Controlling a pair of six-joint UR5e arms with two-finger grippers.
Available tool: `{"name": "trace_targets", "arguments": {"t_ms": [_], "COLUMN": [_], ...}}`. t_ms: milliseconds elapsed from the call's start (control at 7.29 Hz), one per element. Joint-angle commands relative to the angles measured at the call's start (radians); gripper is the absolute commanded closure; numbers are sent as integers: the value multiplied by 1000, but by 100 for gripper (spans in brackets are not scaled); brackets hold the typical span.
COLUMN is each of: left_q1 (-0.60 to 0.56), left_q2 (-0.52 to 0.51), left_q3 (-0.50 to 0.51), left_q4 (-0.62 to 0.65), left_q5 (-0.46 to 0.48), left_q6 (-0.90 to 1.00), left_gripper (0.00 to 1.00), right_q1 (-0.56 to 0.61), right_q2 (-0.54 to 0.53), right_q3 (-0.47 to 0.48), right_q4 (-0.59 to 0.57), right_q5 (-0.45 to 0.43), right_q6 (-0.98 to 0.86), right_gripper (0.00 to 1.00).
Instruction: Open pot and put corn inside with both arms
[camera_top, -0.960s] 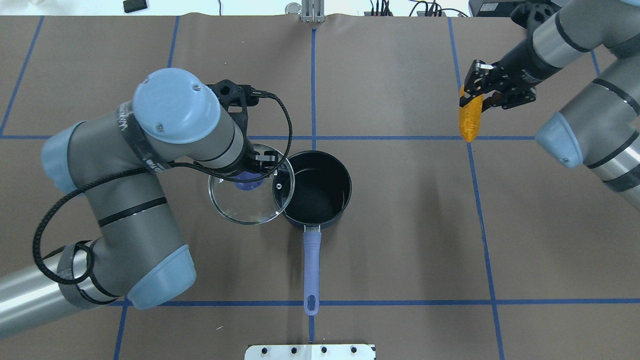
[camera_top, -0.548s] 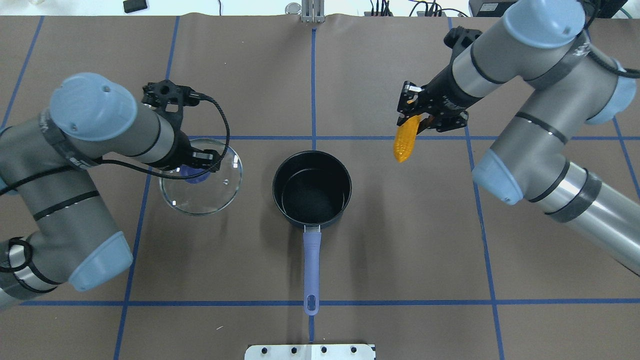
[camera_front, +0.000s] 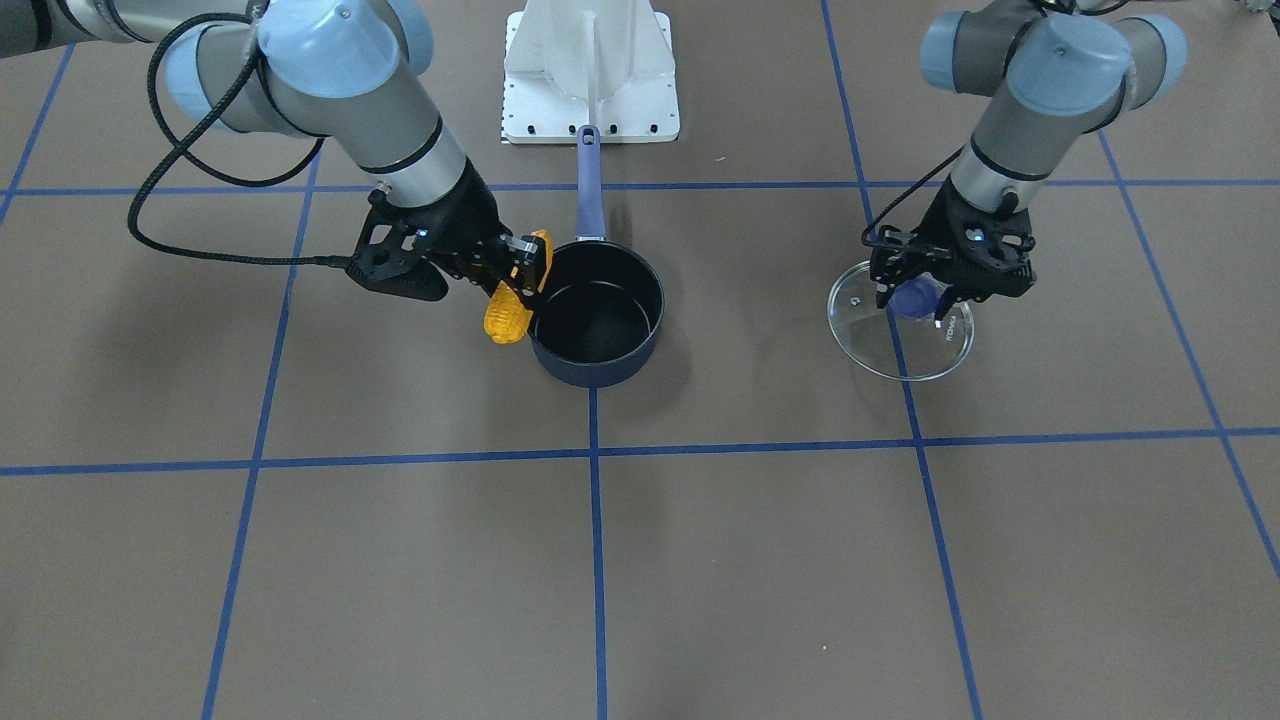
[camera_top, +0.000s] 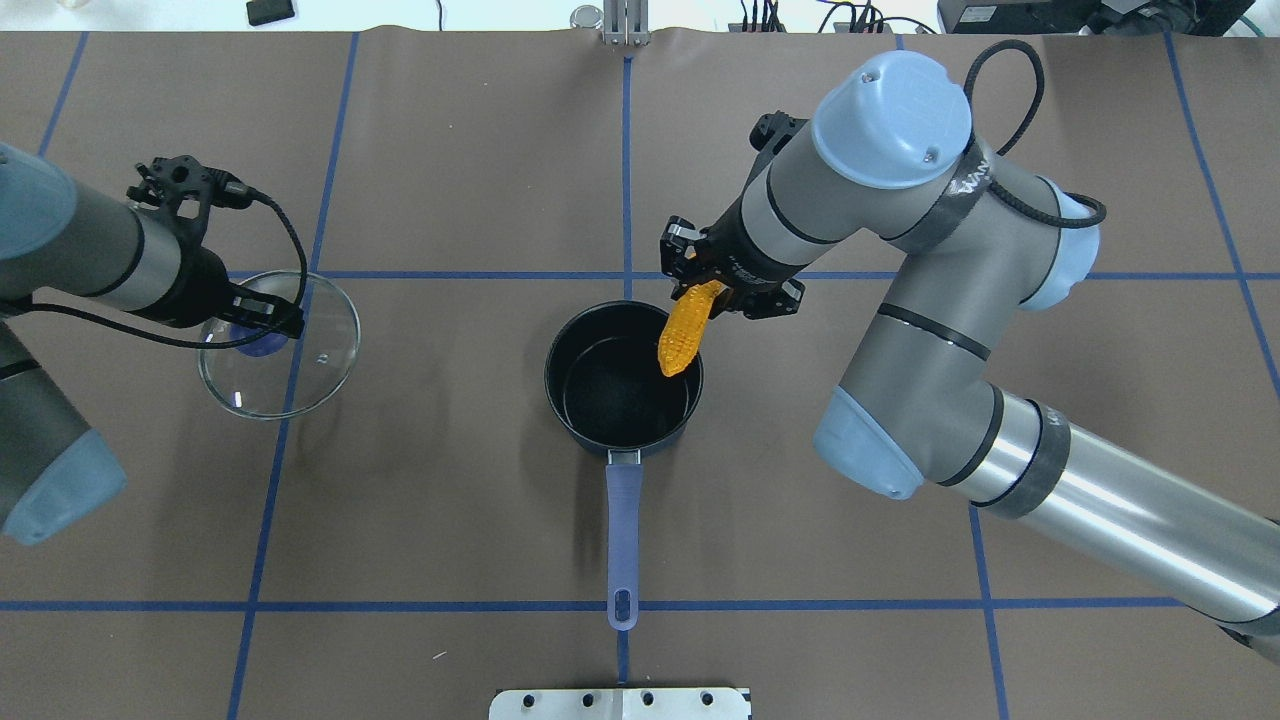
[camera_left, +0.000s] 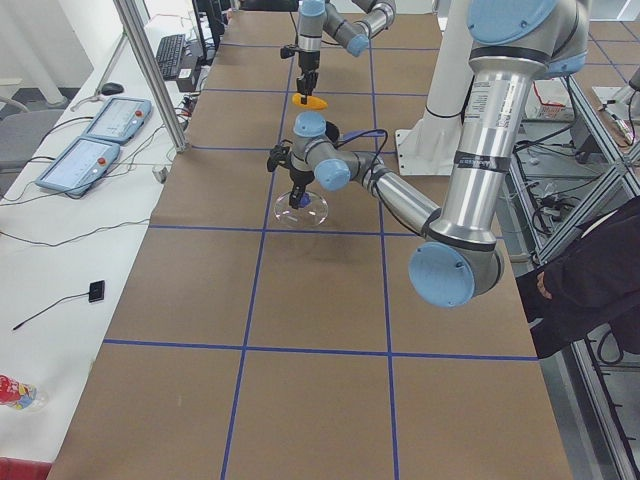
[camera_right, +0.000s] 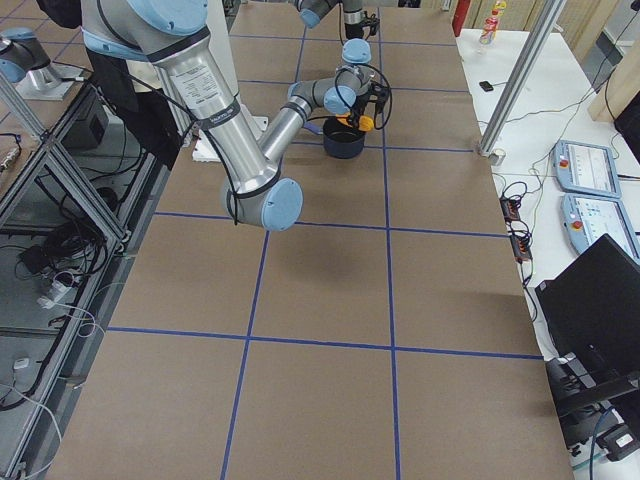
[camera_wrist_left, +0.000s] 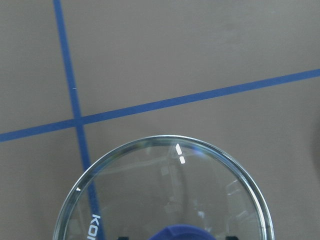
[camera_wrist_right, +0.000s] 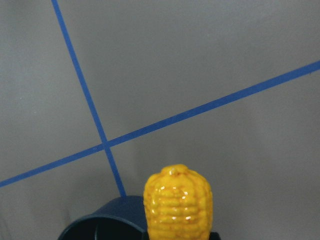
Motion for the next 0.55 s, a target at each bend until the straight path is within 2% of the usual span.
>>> {"name": "trace_targets", "arguments": {"t_ms": [0, 137, 274, 411], "left_q1": [-50, -69, -72, -72], "left_q2": [96, 128, 153, 168], "left_q3": [34, 33, 42, 83], "left_q4": [-104, -109, -137, -201], "left_q5": [-52, -58, -58, -58], "left_q6": [75, 119, 134, 144], "left_gripper": [47, 47, 47, 48], "right_q1": [-52, -66, -89, -102], "right_q2": [71, 91, 95, 110], "right_q3": [-37, -65, -78, -114], "right_q4": [-15, -15, -13, -10], "right_q5": [-59, -66, -108, -122], "right_q6": [31, 40, 40, 39], "right_gripper": [69, 69, 69, 69]}}
